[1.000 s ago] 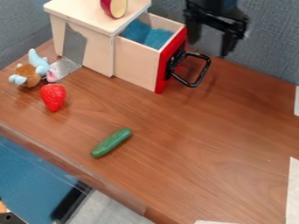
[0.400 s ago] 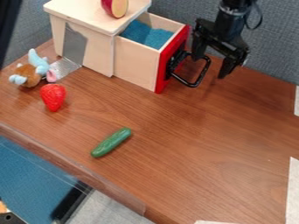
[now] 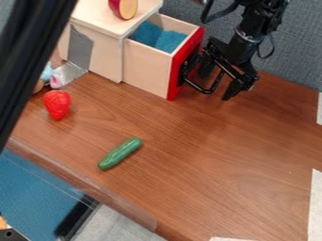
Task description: Closed the drawer
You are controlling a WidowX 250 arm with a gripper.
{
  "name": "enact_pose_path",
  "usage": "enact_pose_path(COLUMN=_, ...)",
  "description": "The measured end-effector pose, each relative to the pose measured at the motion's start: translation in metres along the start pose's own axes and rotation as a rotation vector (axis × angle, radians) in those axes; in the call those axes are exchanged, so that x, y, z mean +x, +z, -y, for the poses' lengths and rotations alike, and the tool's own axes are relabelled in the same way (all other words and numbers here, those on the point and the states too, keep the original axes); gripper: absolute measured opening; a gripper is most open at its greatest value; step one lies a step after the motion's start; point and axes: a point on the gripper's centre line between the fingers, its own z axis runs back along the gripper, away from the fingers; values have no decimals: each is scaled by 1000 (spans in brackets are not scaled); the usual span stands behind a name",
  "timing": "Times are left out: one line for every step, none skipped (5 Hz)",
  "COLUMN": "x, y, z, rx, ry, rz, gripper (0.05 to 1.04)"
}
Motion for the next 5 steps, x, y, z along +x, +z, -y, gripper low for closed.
enact_pose_path(x=2, y=-6, z=-4, rx=30, ry=22, rz=-34, gripper=961)
enact_pose_path(x=3, y=-6, z=-12, rx=44, ry=65, rz=-30, gripper=687)
enact_pose_path(x=4, y=-6, z=-21, rx=54, ry=112, rz=-29, gripper=394)
enact_pose_path(x=3, y=-5, z=-32, rx=66, ry=182, rz=-32, gripper=200)
enact_pose_path(x=-2, y=-9, z=-43, rx=92, ry=212, rz=-58, gripper=156)
